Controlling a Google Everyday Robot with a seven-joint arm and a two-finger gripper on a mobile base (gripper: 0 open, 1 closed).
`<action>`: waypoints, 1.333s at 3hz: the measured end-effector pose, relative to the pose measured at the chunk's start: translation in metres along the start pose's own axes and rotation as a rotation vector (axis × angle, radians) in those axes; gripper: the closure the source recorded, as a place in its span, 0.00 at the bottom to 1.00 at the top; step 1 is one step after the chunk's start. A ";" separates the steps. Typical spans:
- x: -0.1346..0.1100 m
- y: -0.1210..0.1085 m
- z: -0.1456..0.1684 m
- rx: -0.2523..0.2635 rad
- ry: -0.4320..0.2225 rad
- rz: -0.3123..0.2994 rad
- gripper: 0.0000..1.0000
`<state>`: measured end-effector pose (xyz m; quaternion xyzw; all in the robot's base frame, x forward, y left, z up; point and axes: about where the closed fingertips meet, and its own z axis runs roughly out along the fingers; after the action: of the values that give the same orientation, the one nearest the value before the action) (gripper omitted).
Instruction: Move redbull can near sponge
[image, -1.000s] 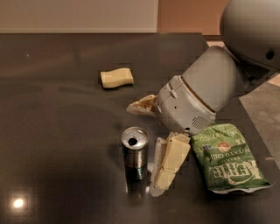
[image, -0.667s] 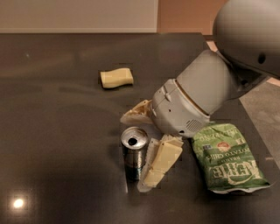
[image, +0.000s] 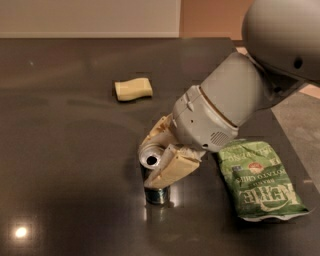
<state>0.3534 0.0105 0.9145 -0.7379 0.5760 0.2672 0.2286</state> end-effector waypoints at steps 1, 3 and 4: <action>-0.003 -0.027 -0.015 0.034 0.015 0.032 0.87; -0.010 -0.120 -0.044 0.129 -0.053 0.108 1.00; -0.009 -0.172 -0.043 0.165 -0.086 0.146 1.00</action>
Offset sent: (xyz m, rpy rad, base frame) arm 0.1367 -0.0036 0.0556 0.0570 -0.0192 -0.2087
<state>0.5245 0.0287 0.9580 -0.6606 0.6379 0.2663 0.2931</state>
